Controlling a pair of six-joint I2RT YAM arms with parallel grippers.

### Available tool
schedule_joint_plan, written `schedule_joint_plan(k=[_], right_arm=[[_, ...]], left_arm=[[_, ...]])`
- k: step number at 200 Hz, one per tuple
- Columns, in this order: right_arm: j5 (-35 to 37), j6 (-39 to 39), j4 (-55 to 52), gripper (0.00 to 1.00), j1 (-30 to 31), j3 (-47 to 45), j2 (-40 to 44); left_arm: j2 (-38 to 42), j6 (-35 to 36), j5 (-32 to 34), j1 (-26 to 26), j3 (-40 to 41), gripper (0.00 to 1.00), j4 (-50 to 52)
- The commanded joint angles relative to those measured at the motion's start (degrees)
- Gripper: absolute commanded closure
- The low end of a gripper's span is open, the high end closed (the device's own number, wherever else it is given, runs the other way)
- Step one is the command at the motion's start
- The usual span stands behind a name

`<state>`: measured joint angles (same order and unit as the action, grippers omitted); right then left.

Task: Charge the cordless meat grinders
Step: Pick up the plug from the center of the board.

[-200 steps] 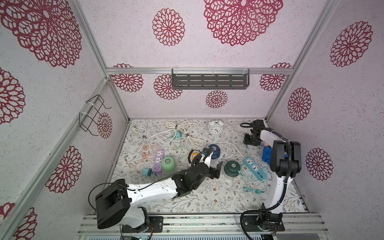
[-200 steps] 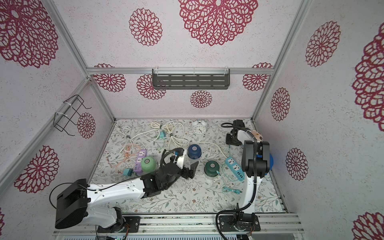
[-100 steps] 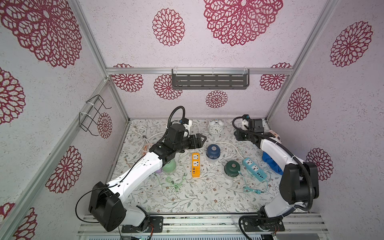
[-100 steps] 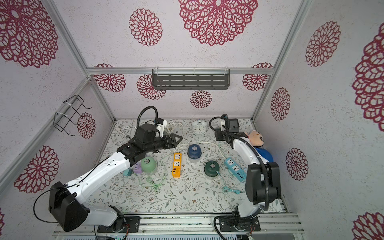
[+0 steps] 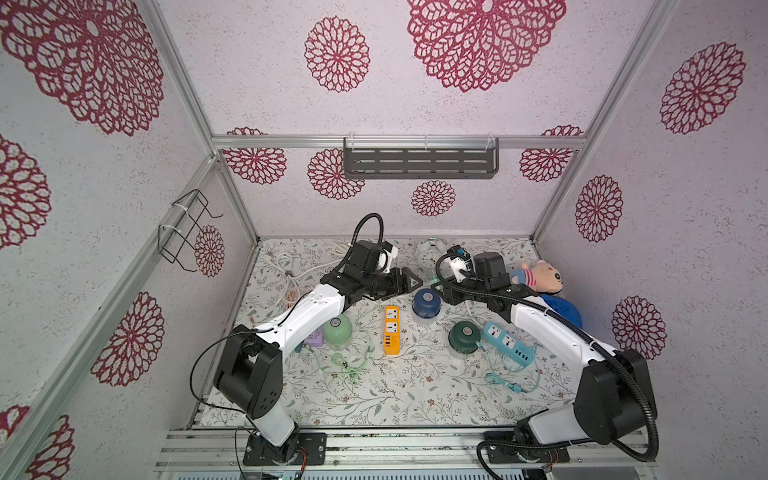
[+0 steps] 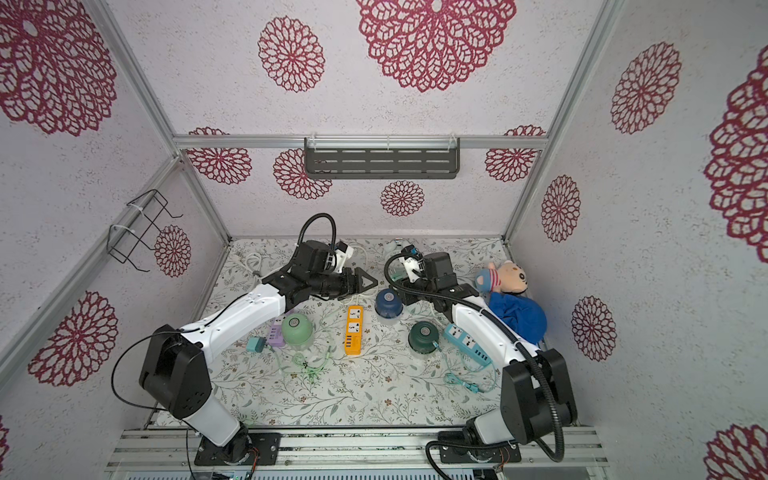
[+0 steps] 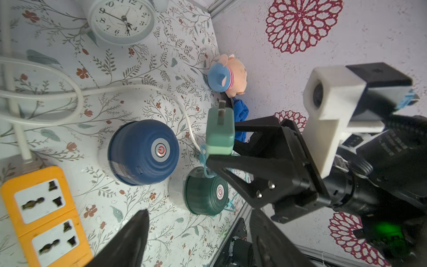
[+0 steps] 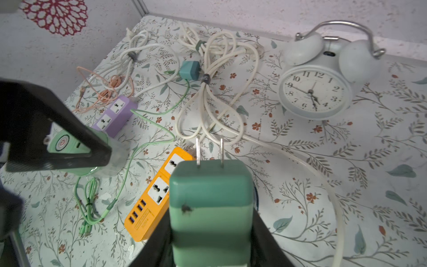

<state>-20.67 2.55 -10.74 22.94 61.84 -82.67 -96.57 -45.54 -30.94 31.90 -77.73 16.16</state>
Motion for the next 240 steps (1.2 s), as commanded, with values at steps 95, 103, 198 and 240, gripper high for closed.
schedule_joint_plan(k=[95, 103, 198, 240], right_arm=[[-3.54, -2.90, -0.61, 0.73, 4.52, 0.39, 2.06], [-3.55, -2.87, -0.42, 0.73, 4.58, 0.23, 2.17], [-4.19, -3.57, -0.85, 0.73, 5.14, 0.12, 1.75], [-3.48, -3.83, -1.12, 0.73, 5.21, -0.06, 2.16]], left_arm=[[-5.96, 3.59, 1.66, 2.73, -7.78, 0.37, 7.17], [-6.25, 3.76, 2.22, 2.73, -7.95, 0.37, 7.58], [-8.96, 3.57, -0.79, 4.47, -10.05, 0.48, 7.61], [-9.68, 3.46, -1.56, 4.77, -10.42, 0.56, 7.48]])
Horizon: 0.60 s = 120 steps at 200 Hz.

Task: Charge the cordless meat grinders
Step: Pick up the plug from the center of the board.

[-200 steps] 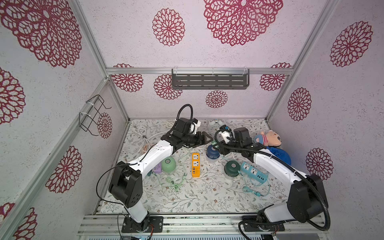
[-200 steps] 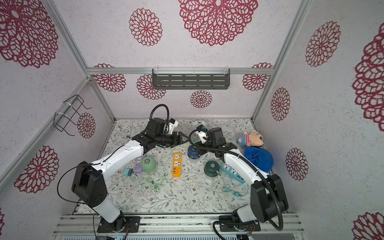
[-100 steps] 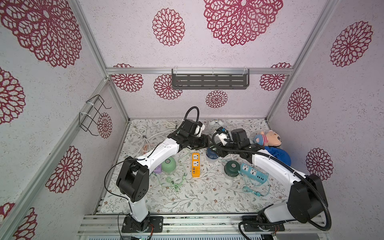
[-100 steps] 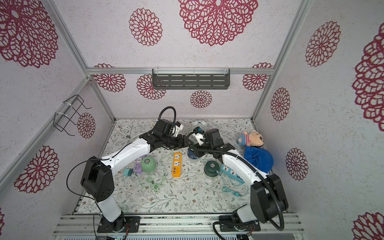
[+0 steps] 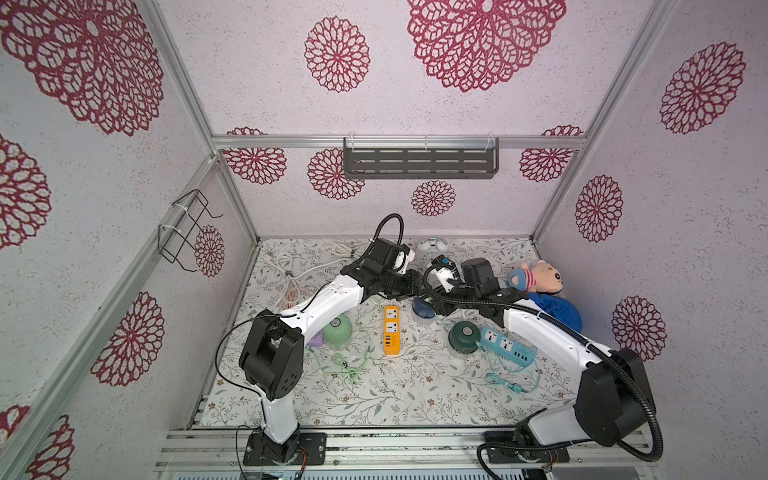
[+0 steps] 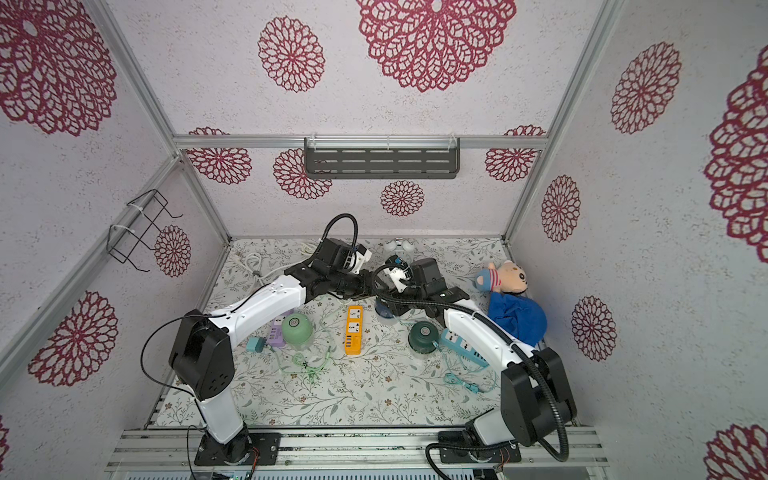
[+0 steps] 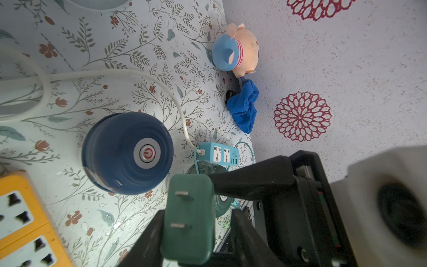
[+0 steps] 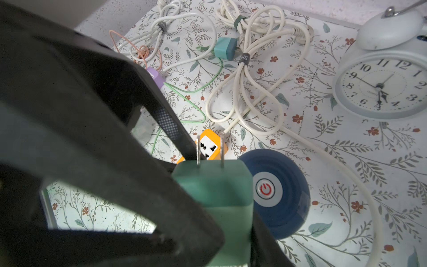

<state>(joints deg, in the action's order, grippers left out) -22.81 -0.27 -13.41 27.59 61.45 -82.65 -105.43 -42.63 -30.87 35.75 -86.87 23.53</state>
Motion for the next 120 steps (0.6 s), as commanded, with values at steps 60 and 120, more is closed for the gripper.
schedule_joint_plan(k=[60, 120], right_arm=[[3.28, 0.42, 2.56, 0.41, 0.27, 0.01, 3.58], [4.34, 10.28, 8.01, 0.12, -8.89, -1.63, 13.56]], left_arm=[[-1.57, -0.33, -4.12, 0.77, -1.75, 0.75, -2.03], [-6.21, -4.68, -3.05, -3.28, -11.77, 0.86, -14.46]])
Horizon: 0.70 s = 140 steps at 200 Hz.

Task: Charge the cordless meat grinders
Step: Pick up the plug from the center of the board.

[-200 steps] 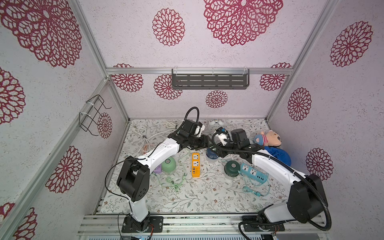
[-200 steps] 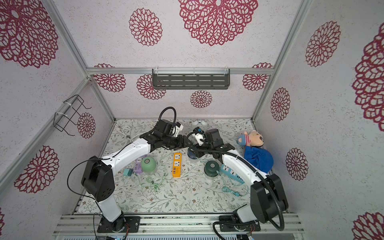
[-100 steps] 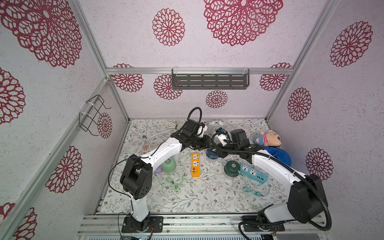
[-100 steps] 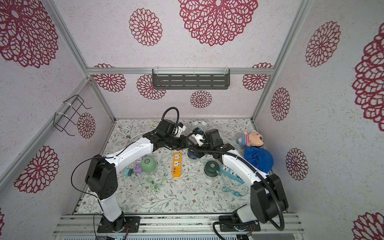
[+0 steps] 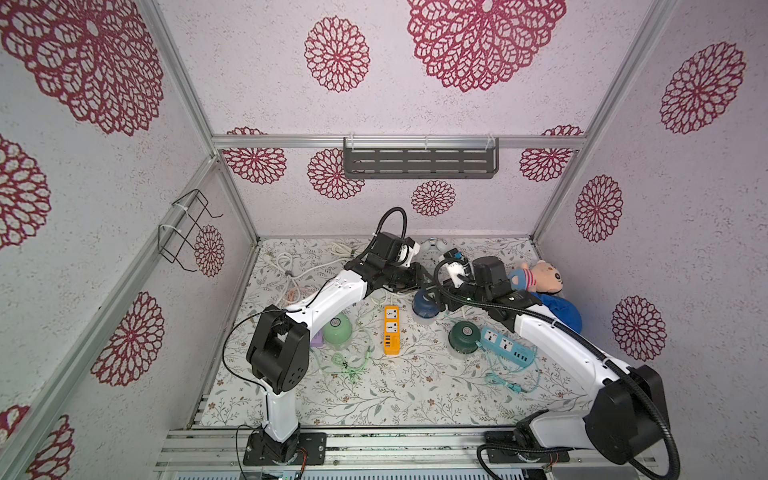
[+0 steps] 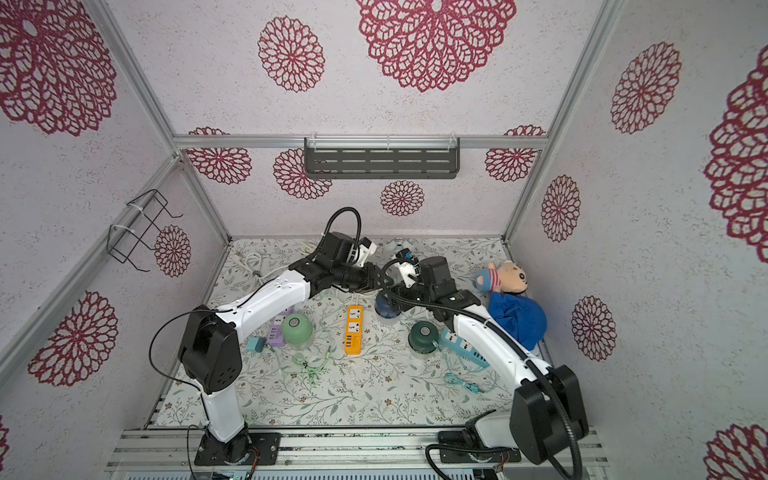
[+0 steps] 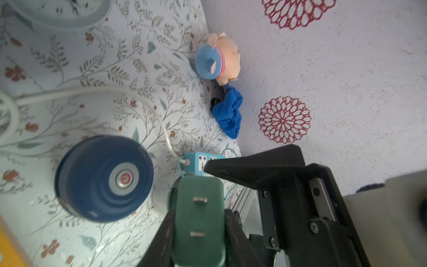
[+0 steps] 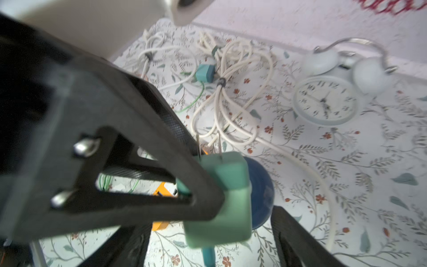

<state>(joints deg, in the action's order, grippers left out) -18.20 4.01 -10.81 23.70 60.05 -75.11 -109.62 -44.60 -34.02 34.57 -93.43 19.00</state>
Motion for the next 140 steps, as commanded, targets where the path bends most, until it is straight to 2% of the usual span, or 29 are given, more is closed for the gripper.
schedule_joint_plan(k=[1, 21, 43, 71, 107, 140], right_arm=[[-0.49, 6.13, 5.51, 0.12, -5.21, -0.26, 6.11], [-2.84, 10.10, 6.33, 0.11, -10.12, -0.12, 8.55], [-3.31, 11.75, 5.86, 0.12, -12.82, 0.32, 9.91], [-6.11, 15.07, 7.70, 0.14, -16.24, 0.04, 10.81], [-16.34, 23.82, 18.70, 0.15, -21.51, -2.14, 10.47], [-25.23, 31.61, 33.62, 0.10, -21.95, -4.09, 7.94]], left_arm=[[-2.18, -2.74, 0.23, -2.16, -5.46, 0.86, -10.12], [-6.84, -2.31, 2.90, -2.68, -12.54, 0.87, -13.54], [-11.90, -1.53, 5.75, -2.93, -21.54, 0.87, -15.65], [-17.48, -4.71, 6.77, -3.36, -29.98, 0.88, -20.53], [-15.62, -8.89, 4.30, -3.45, -26.85, 0.88, -29.54], [-6.22, -11.83, 3.51, -3.45, -10.81, 0.89, -39.86]])
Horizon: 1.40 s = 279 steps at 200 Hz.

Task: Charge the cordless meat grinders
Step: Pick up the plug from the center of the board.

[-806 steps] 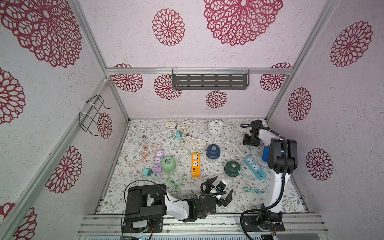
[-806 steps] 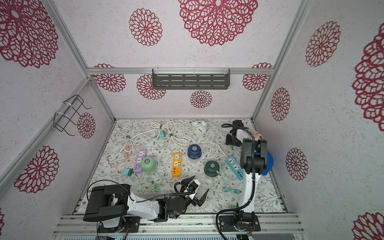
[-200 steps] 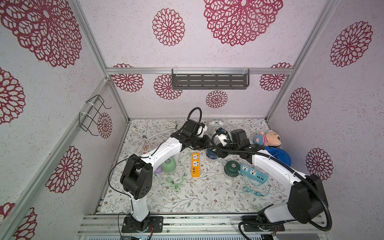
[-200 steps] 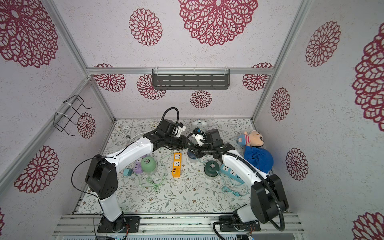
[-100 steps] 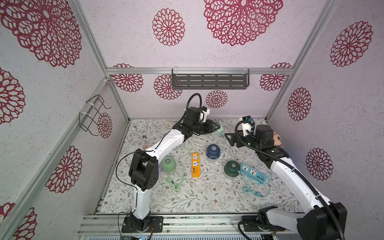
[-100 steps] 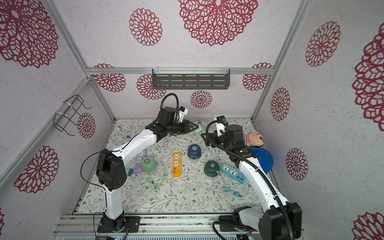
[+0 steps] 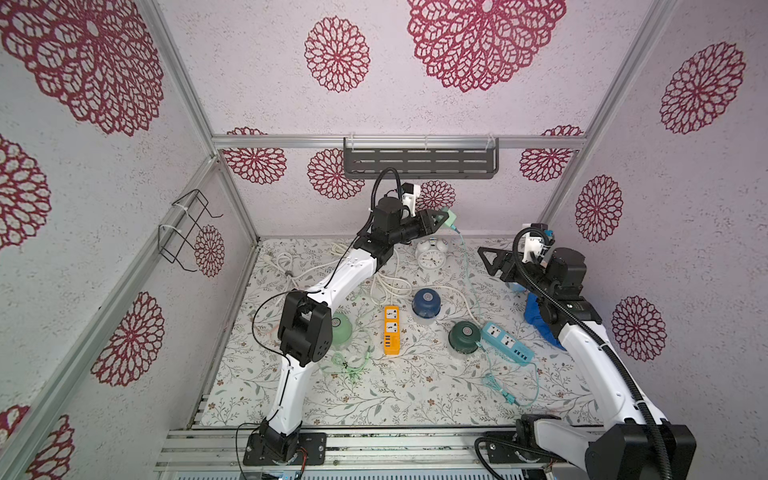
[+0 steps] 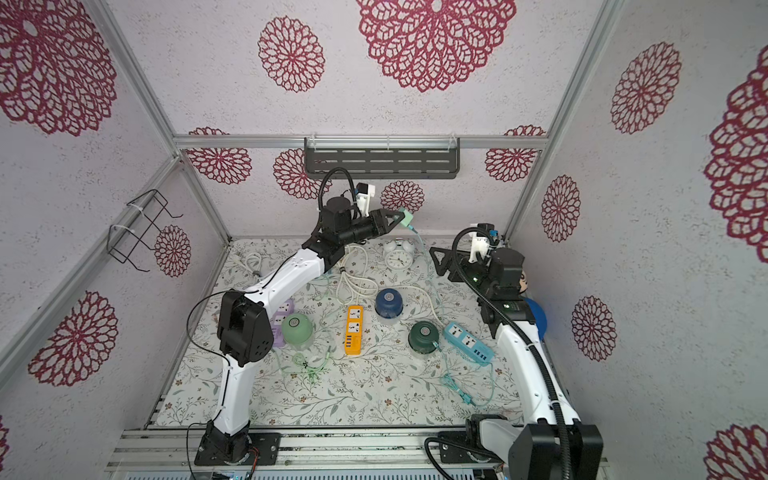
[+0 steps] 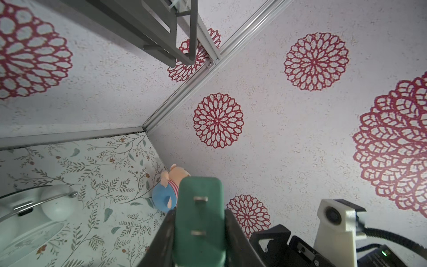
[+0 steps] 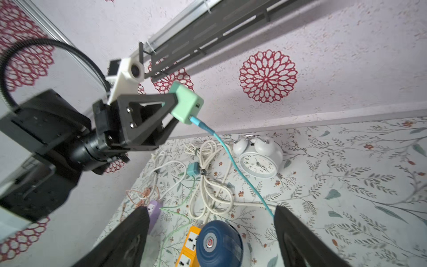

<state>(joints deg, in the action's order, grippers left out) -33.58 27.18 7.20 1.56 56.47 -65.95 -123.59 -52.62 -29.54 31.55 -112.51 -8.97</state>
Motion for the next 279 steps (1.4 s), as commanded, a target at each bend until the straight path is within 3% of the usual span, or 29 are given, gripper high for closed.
schedule_joint_plan(k=[1, 32, 84, 204, 279], right_arm=[[-10.02, 8.82, 16.07, 0.10, 0.19, -0.54, -1.29], [-14.32, 17.09, 30.32, 0.12, 1.08, -1.48, -6.02], [-15.28, 17.95, 31.18, 0.27, 5.59, 1.28, -11.46], [-15.03, 22.30, 34.29, 0.42, 8.66, 5.65, -16.58], [-14.98, 25.44, 37.66, 0.64, 9.33, 5.58, -17.44]], left_arm=[[7.97, -4.03, -0.97, -0.44, 8.80, 0.89, -12.31], [13.83, -12.00, -0.75, -0.44, 20.94, 0.90, -25.72], [14.76, -19.86, 0.51, -0.11, 28.24, 0.91, -38.76], [15.07, -17.73, 0.27, 3.17, 29.81, 0.93, -36.28], [14.46, -19.75, 0.25, 3.55, 30.67, 0.93, -39.05]])
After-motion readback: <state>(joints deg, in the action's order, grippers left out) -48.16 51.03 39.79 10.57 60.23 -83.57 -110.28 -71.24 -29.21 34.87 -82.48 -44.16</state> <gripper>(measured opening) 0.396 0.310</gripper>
